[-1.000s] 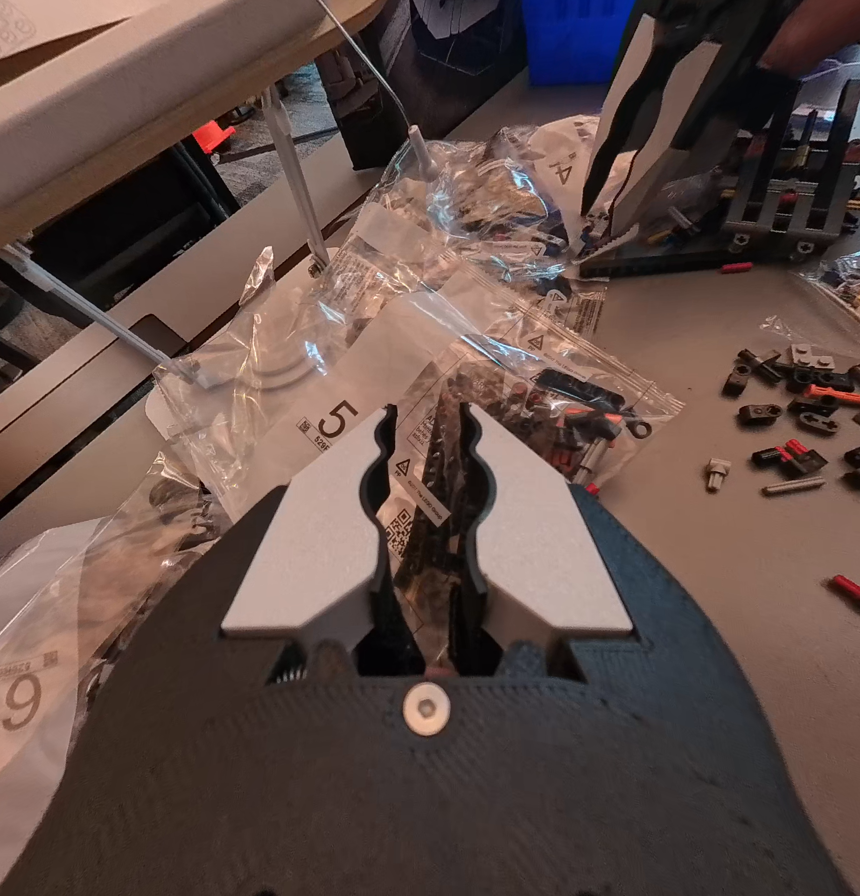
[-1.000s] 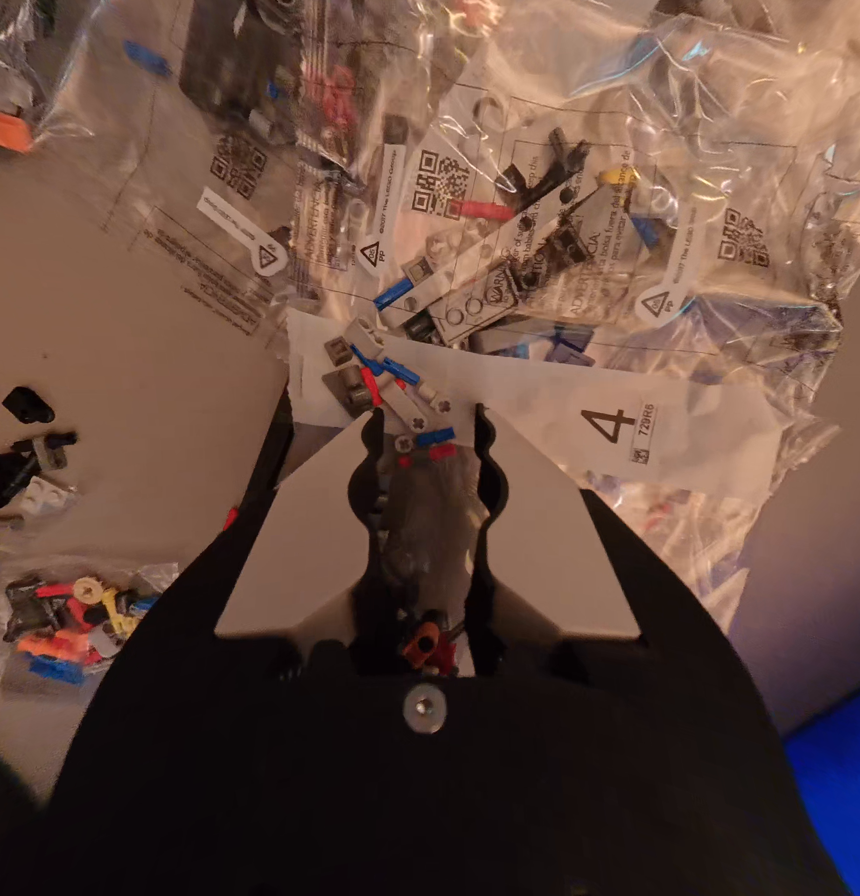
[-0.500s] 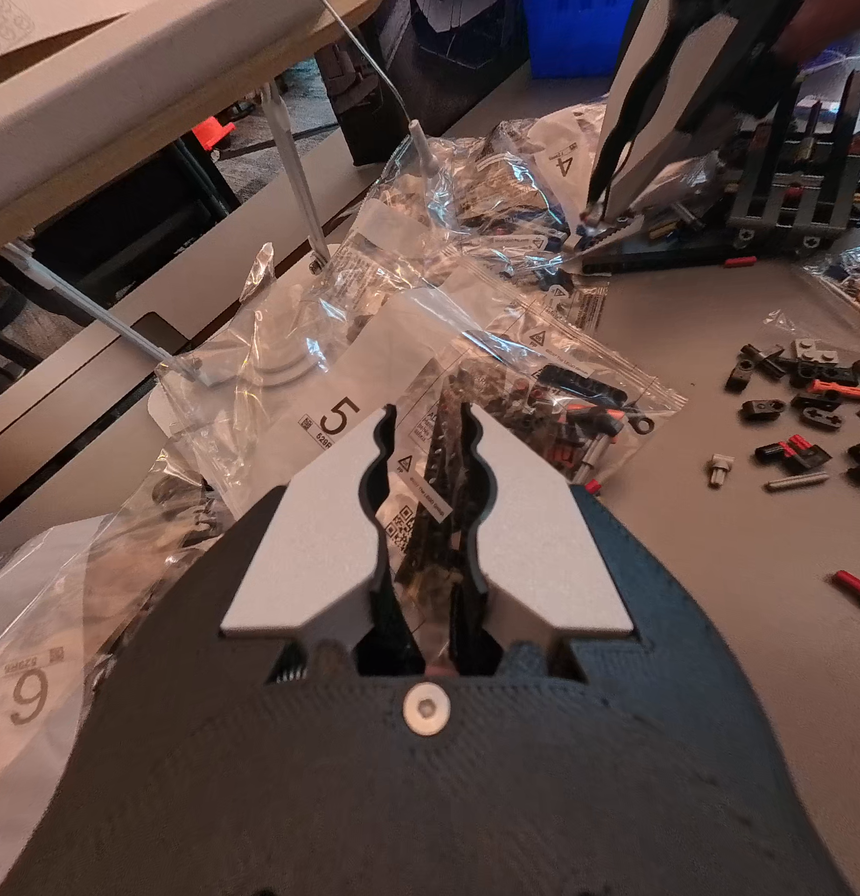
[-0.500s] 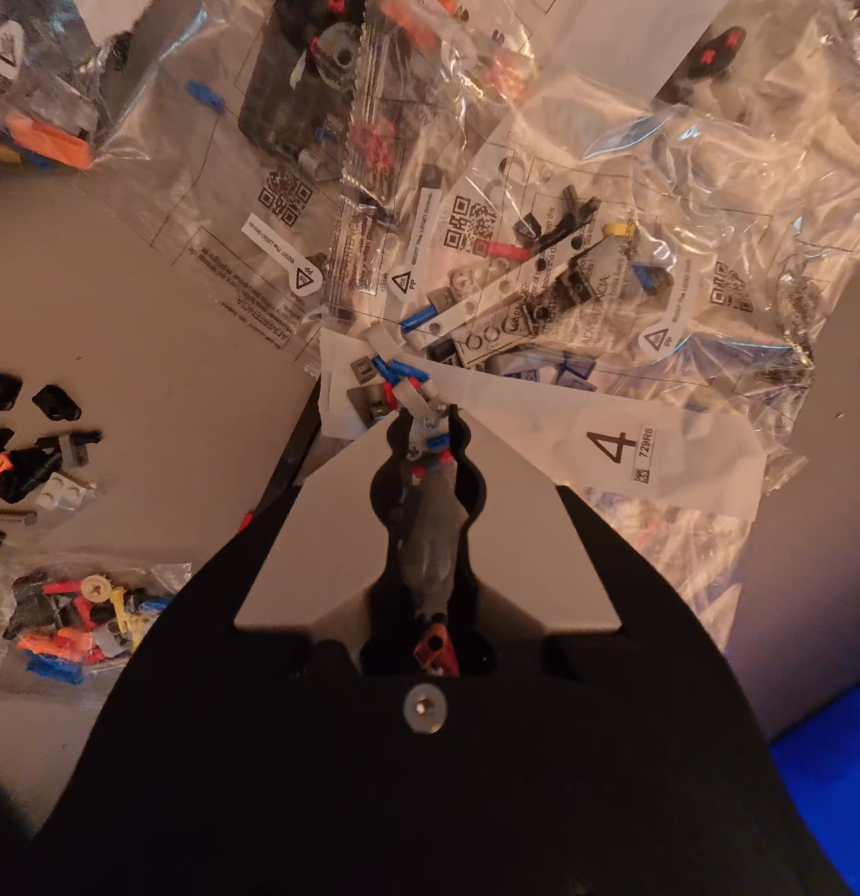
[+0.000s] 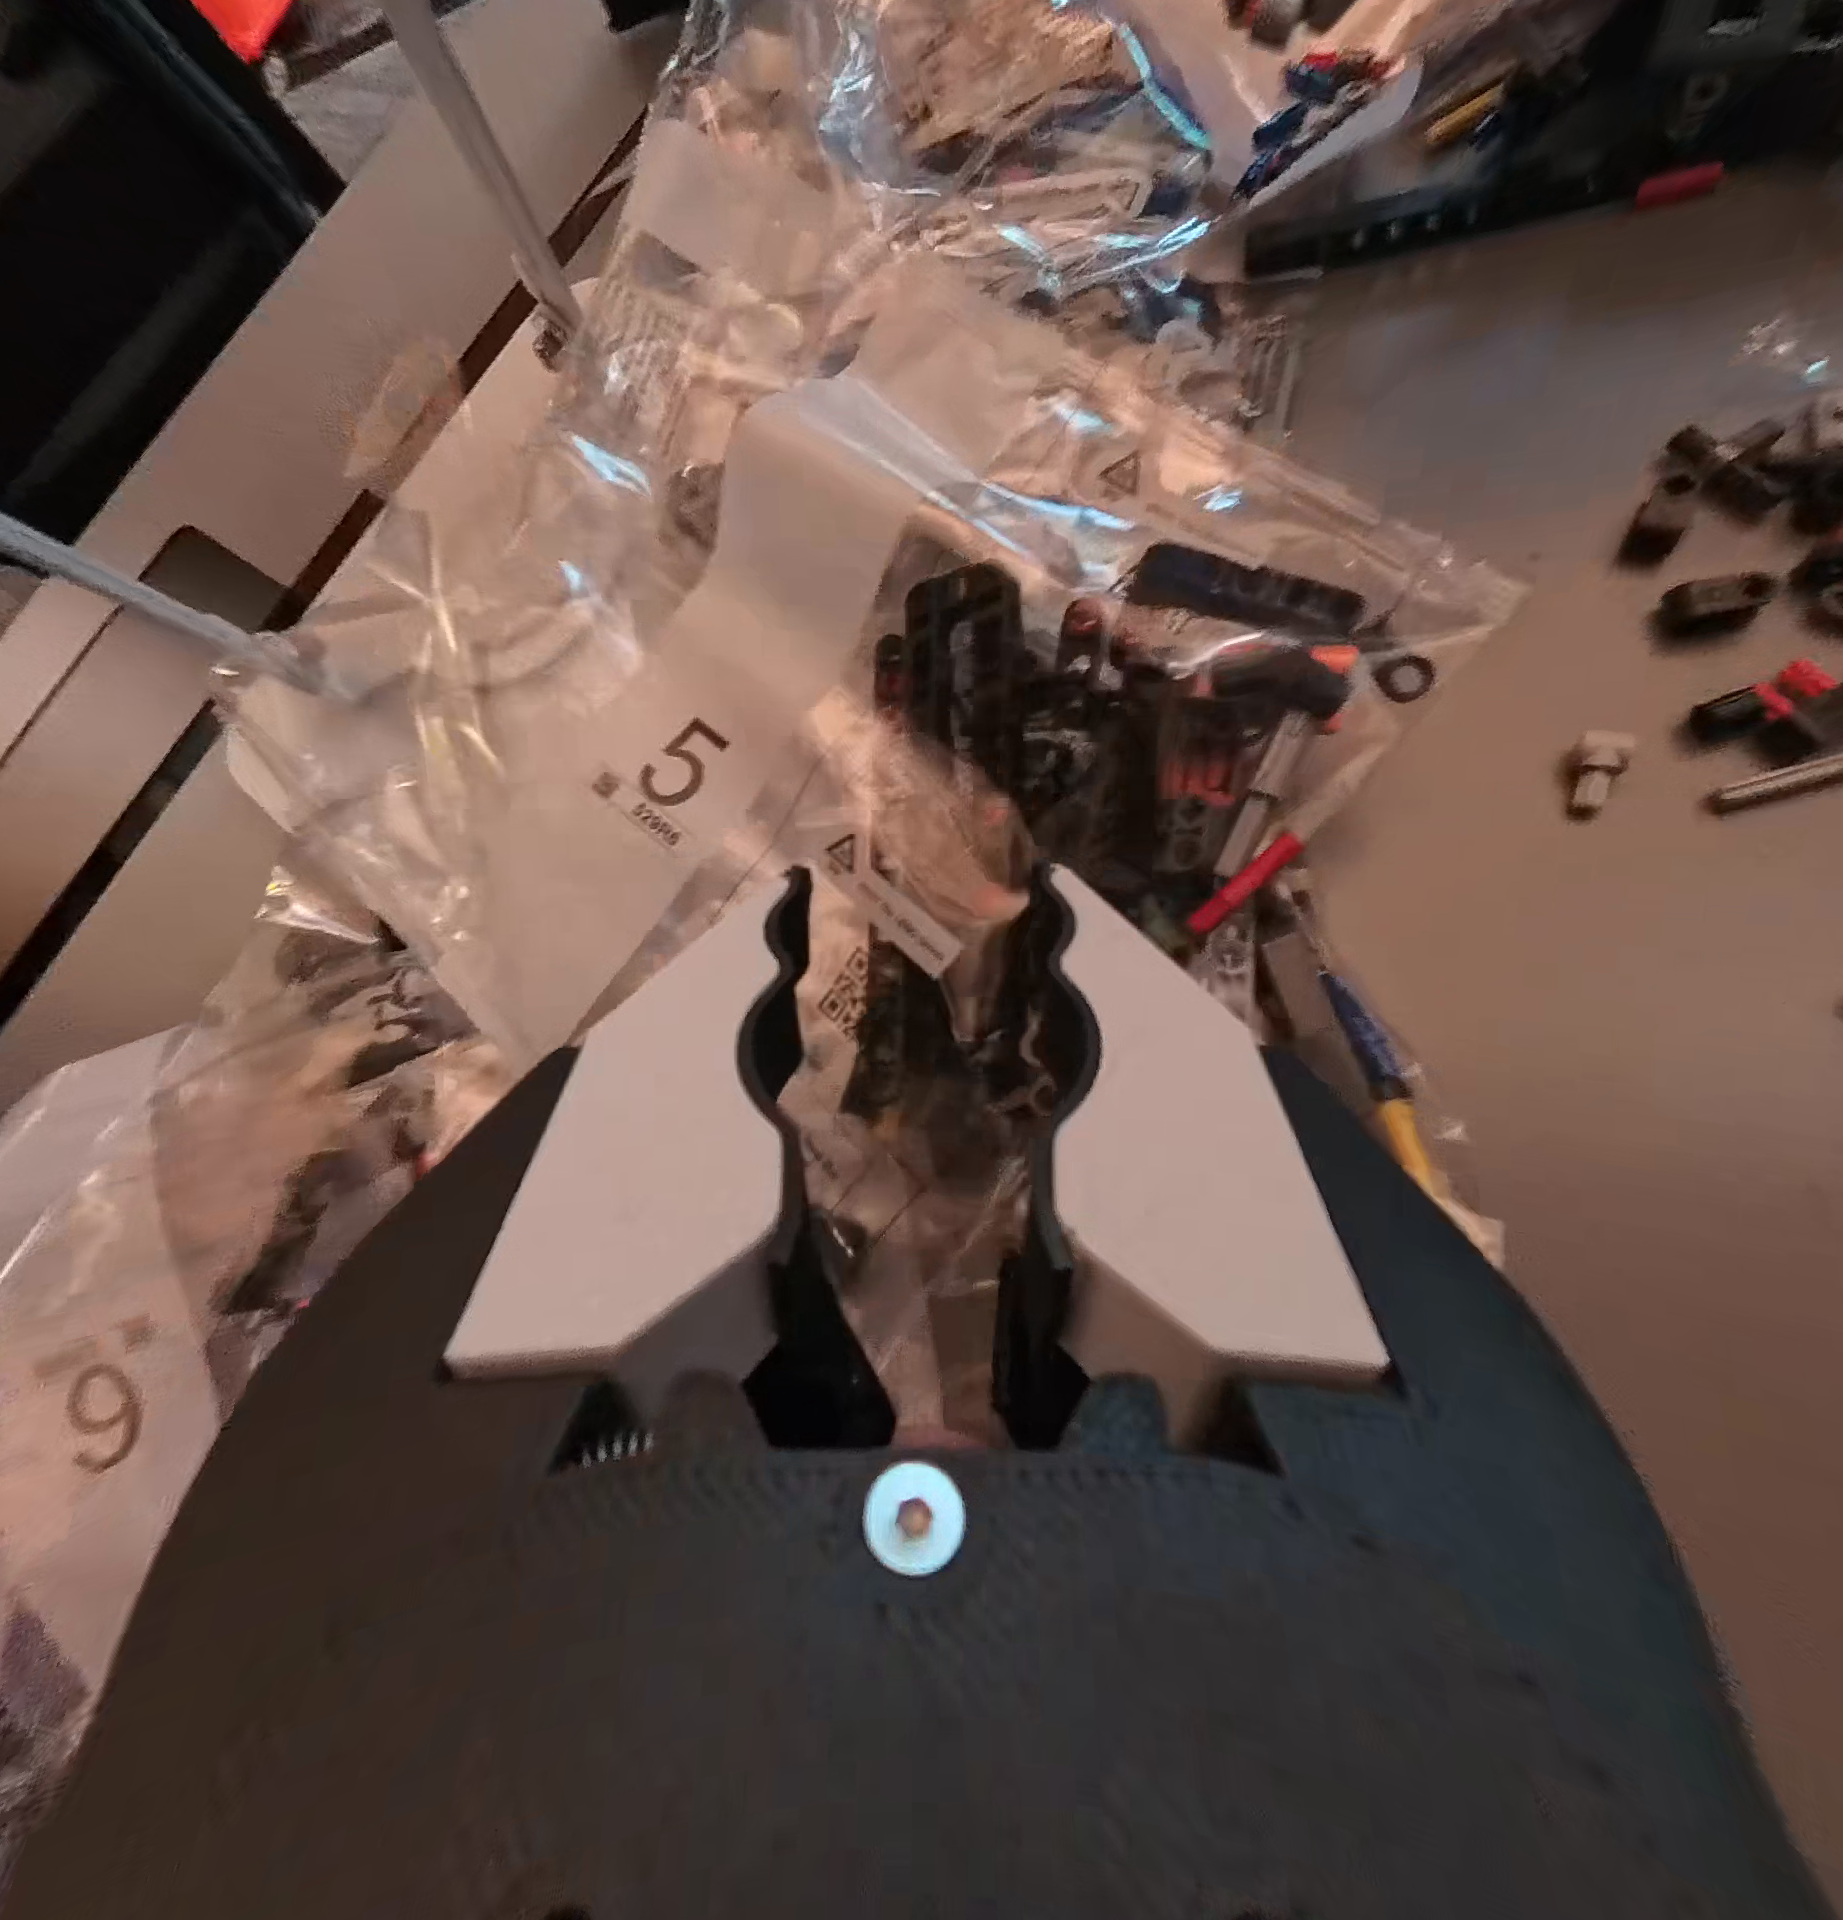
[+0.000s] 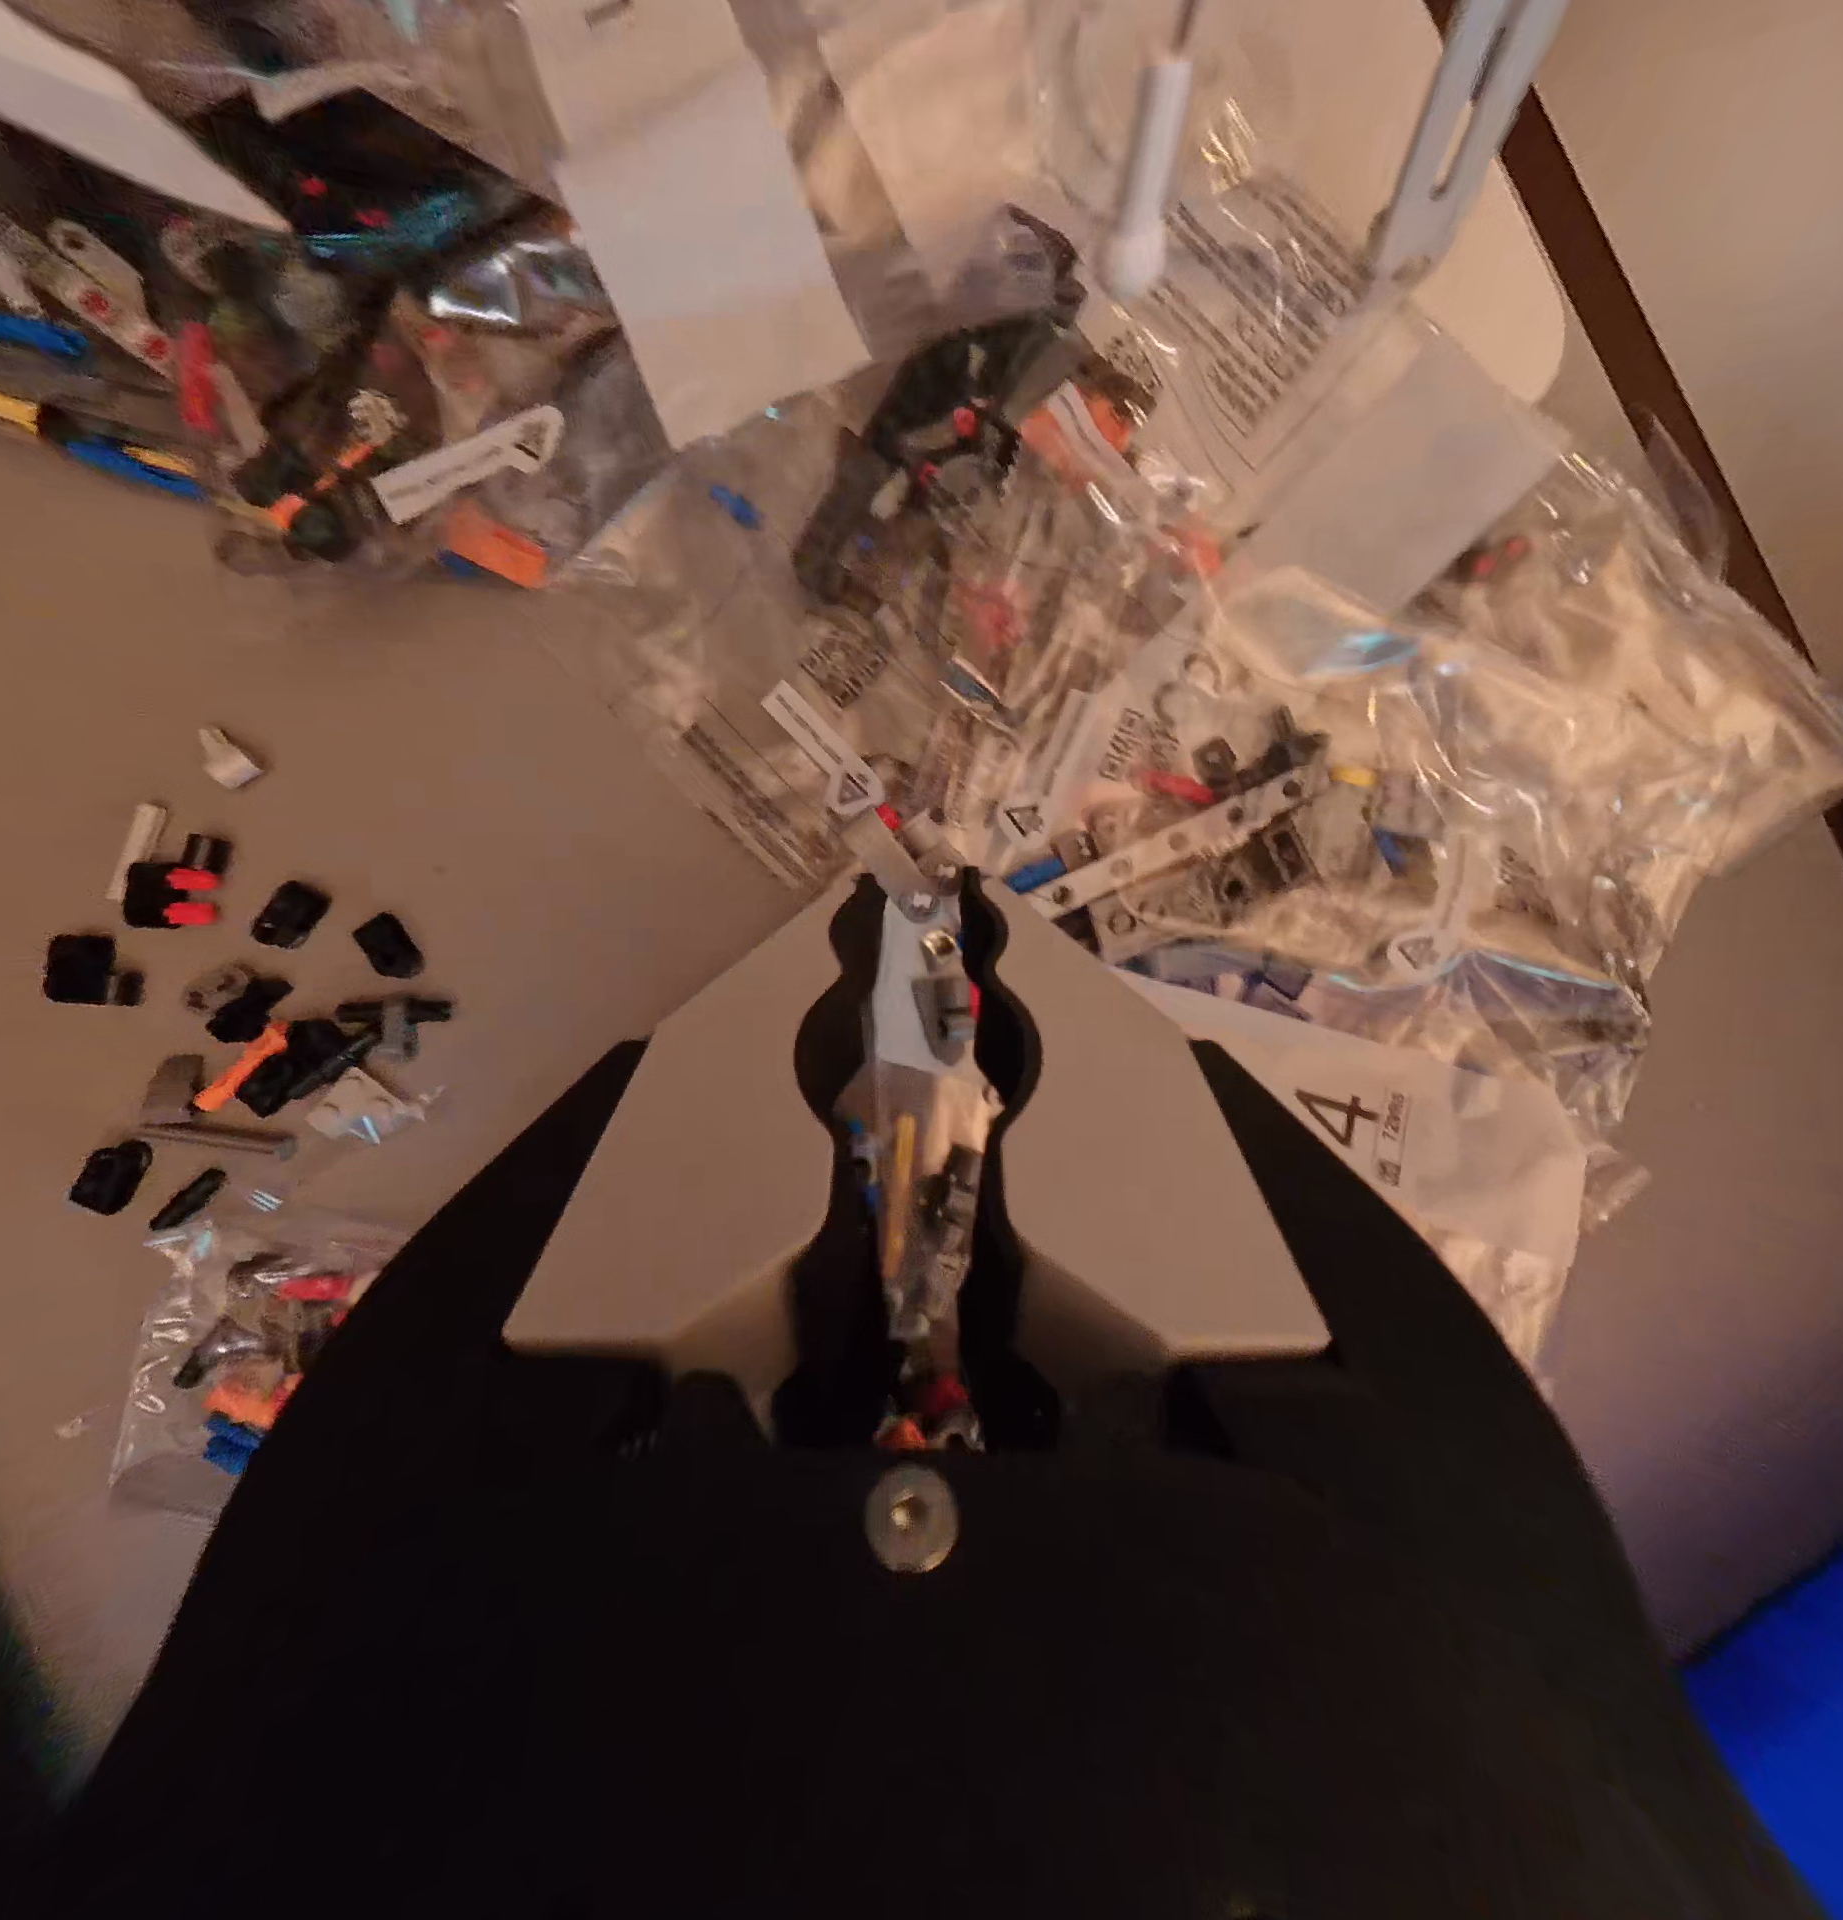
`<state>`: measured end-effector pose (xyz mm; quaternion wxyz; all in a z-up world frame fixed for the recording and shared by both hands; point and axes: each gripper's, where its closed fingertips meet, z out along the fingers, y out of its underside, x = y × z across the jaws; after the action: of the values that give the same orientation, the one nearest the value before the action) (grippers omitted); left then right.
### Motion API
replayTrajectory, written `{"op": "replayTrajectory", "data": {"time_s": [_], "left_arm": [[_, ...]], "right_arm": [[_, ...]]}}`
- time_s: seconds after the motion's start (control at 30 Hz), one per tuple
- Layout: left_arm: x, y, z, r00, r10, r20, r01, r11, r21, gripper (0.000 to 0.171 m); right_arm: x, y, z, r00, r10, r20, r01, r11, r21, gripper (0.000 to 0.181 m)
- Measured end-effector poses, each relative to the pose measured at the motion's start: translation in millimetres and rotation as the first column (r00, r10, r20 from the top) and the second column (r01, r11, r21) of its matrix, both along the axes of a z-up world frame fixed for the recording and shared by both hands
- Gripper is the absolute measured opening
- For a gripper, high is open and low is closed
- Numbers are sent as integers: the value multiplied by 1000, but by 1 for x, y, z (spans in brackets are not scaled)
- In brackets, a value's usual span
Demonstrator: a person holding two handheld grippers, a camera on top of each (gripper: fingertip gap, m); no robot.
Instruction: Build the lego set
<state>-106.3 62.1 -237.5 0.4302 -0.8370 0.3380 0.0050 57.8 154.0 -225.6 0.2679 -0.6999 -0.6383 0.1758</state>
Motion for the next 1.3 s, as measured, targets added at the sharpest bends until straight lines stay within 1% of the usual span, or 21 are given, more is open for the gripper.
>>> {"op": "replayTrajectory", "data": {"time_s": [0.07, 0.13, 0.17, 0.23, 0.3, 0.33, 0.43, 0.53, 0.6, 0.63, 0.7, 0.73, 0.83, 0.9, 1.0, 1.1, 1.17, 1.3], "left_arm": [[-2, 0, -1, 1000, 8, 1, -8, 1000, -6, 33], [-3, 2, 1, 1000, 15, -10, -15, 1000, 14, 16], [-3, 2, 3, 1000, 11, -13, -10, 1000, 26, 12], [1, 1, 0, 1000, -1, -2, 1, 1000, 6, 11], [2, 0, -6, 1000, -10, -17, 10, 1000, -15, 10], [4, 1, -5, 1000, -12, -12, 12, 1000, -9, 13], [16, 2, -3, 998, -31, 63, 32, 999, -19, 30], [21, 0, -10, 995, -43, 87, 47, 997, -55, 36], [22, 0, -11, 995, -45, 86, 50, 997, -59, 36], [22, -1, -11, 995, -46, 91, 51, 997, -63, 34], [25, -2, -14, 992, -58, 111, 67, 995, -77, 23], [25, -2, -14, 992, -56, 112, 65, 995, -74, 21], [24, -2, -15, 995, -60, 81, 66, 995, -74, 10], [25, -4, -14, 995, -76, 64, 80, 995, -65, 6], [33, -9, -12, 987, -121, 104, 129, 989, -76, 0], [36, -12, -11, 985, -154, 76, 159, 985, -66, 0], [44, -20, -9, 972, -221, 79, 227, 972, -65, 0], [52, -36, -11, 947, -310, 87, 318, 943, -98, 0]], "right_arm": [[-8, -8, 3, 999, 28, -16, -28, 1000, 5, 13], [-16, -16, 5, 998, 53, -25, -53, 999, 8, 13], [-19, -18, 6, 998, 60, -29, -59, 998, 17, 13], [-25, -24, 10, 996, 73, -51, -72, 997, 19, 13], [-32, -30, 14, 993, 85, -79, -85, 996, 5, 13], [-35, -32, 14, 992, 92, -84, -92, 996, 5, 13], [-39, -36, 9, 993, 104, -65, -103, 995, 6, 13], [-43, -41, 5, 991, 114, -64, -115, 993, -13, 13], [-45, -43, 3, 990, 123, -63, -124, 992, -22, 13], [-46, -45, 1, 990, 127, -57, -129, 991, -24, 12], [-47, -46, -1, 990, 133, -47, -134, 991, -18, 12], [-48, -46, -1, 990, 135, -50, -136, 991, -20, 12], [-48, -47, 2, 989, 132, -69, -134, 991, -28, 12], [-48, -46, 4, 989, 127, -80, -130, 991, -31, 12], [-45, -43, 4, 990, 118, -79, -120, 992, -29, 12], [-43, -41, 5, 990, 107, -89, -111, 993, -39, 12], [-41, -39, 5, 991, 101, -90, -105, 994, -39, 12], [-38, -36, 6, 992, 93, -88, -97, 995, -38, 13]]}}
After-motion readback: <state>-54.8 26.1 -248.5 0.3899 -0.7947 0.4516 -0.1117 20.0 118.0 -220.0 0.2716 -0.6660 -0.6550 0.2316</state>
